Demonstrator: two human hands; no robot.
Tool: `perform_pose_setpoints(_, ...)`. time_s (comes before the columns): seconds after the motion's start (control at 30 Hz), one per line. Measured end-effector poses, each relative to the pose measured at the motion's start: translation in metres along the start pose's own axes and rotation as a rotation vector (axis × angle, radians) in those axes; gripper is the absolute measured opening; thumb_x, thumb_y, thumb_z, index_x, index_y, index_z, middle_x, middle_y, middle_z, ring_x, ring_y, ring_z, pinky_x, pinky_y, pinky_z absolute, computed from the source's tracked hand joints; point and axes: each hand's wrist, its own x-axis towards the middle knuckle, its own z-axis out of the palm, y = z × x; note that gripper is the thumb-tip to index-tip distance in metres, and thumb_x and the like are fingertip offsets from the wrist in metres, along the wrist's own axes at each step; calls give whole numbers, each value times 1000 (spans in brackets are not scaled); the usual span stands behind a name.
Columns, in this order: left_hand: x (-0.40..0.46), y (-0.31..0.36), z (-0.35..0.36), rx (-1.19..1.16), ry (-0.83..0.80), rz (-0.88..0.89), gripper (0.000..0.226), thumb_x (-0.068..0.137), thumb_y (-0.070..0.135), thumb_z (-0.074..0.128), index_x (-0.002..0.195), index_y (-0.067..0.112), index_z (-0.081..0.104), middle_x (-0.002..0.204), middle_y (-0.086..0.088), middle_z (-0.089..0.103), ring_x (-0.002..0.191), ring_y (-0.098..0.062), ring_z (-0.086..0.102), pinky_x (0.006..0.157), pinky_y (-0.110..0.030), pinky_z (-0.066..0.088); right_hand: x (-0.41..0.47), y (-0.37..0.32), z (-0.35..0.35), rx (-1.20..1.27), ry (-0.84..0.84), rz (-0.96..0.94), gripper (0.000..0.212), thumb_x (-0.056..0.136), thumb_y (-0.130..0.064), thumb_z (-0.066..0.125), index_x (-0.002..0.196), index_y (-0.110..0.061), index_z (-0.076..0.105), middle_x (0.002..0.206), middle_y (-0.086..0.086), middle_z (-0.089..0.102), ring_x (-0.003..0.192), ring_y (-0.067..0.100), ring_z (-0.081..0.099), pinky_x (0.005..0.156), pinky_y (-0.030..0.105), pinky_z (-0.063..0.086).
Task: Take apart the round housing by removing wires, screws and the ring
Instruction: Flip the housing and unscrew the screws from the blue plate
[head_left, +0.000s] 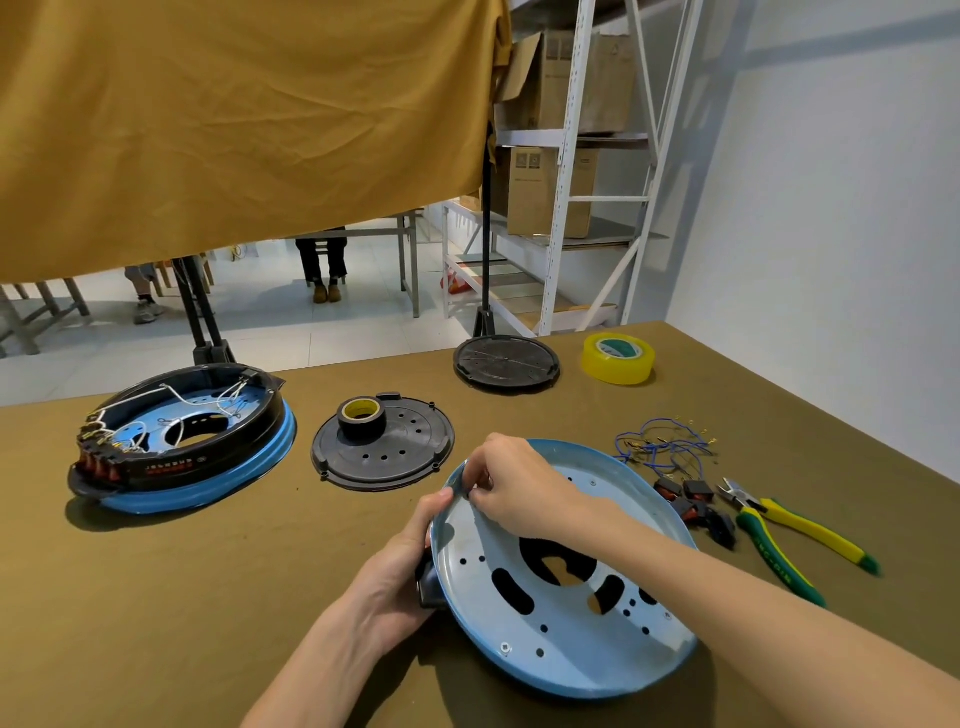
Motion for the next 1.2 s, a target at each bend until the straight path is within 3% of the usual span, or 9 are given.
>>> perform_pose_setpoints(0.17, 0, -1, -1, 8, 2, 6, 62, 67, 53, 84, 109, 9, 76, 108, -20, 77, 83, -30, 77, 65, -36, 62, -1, 5, 2, -50, 88, 80, 35, 89, -35, 70, 71, -4, 69, 85, 10, 61, 80, 24, 62, 61, 37, 50)
perform_pose_setpoints(0.37, 1, -1, -1, 5, -2, -5, 48, 63, 52, 86, 89, 11, 84, 108, -20, 77, 82, -30, 77, 66, -37, 62, 4, 2, 1, 19, -35, 19, 18, 89, -6, 62, 86, -13, 78, 78, 1, 63, 74, 22, 63, 58, 35, 51)
perform_pose_setpoints(0.43, 1, -1, -1, 3, 3, -4, 58, 65, 53, 86, 102, 9, 80, 110, -20, 77, 86, -31, 77, 68, -37, 62, 3, 5, 1, 15, -20, 42, 11, 87, -14, 68, 80, -10, 75, 76, 2, 63, 71, 20, 59, 56, 32, 49)
perform_pose_setpoints(0.53, 0, -1, 0, 7, 3, 2, 64, 68, 54, 83, 112, 8, 74, 109, -19, 77, 85, -30, 78, 65, -35, 62, 0, 9, 6, -21, 77, 69, 34, 87, -31, 71, 61, -11, 66, 68, 5, 63, 63, 17, 58, 47, 24, 34)
perform_pose_setpoints(0.73, 0, -1, 0, -8, -16, 3, 60, 62, 51, 85, 102, 8, 76, 102, -19, 78, 78, -29, 77, 60, -34, 61, 5, 7, 1, 57, -27, 14, 18, 88, -7, 64, 87, -15, 80, 72, -10, 60, 72, 16, 61, 57, 25, 47)
perform_pose_setpoints(0.83, 0, -1, 1, -11, -19, -1, 60, 66, 52, 84, 105, 7, 75, 102, -19, 78, 78, -29, 77, 59, -33, 60, 3, 8, 1, 37, 11, 44, 21, 84, -25, 73, 71, -8, 72, 63, -1, 57, 61, 13, 50, 47, 17, 36)
perform_pose_setpoints(0.9, 0, 0, 1, 1, -10, -5, 65, 69, 53, 82, 112, 6, 72, 103, -19, 78, 80, -28, 77, 61, -33, 60, 2, 8, 7, -2, 50, 54, 36, 86, -33, 73, 66, -3, 69, 65, 10, 59, 59, 17, 51, 47, 21, 36)
perform_pose_setpoints(1.03, 0, 0, 1, -13, -29, -9, 62, 67, 52, 84, 110, 8, 75, 107, -19, 77, 83, -29, 76, 65, -35, 61, 5, 5, 5, 10, -12, 3, 17, 92, -14, 65, 80, -8, 76, 80, 6, 66, 75, 23, 64, 62, 36, 54)
perform_pose_setpoints(1.2, 1, 0, 1, -12, -32, -11, 63, 67, 53, 84, 111, 9, 74, 106, -18, 77, 83, -28, 76, 64, -34, 61, 1, 9, 1, -9, 30, 39, 16, 88, -23, 70, 76, -16, 64, 79, -5, 50, 68, 10, 50, 54, 23, 35)
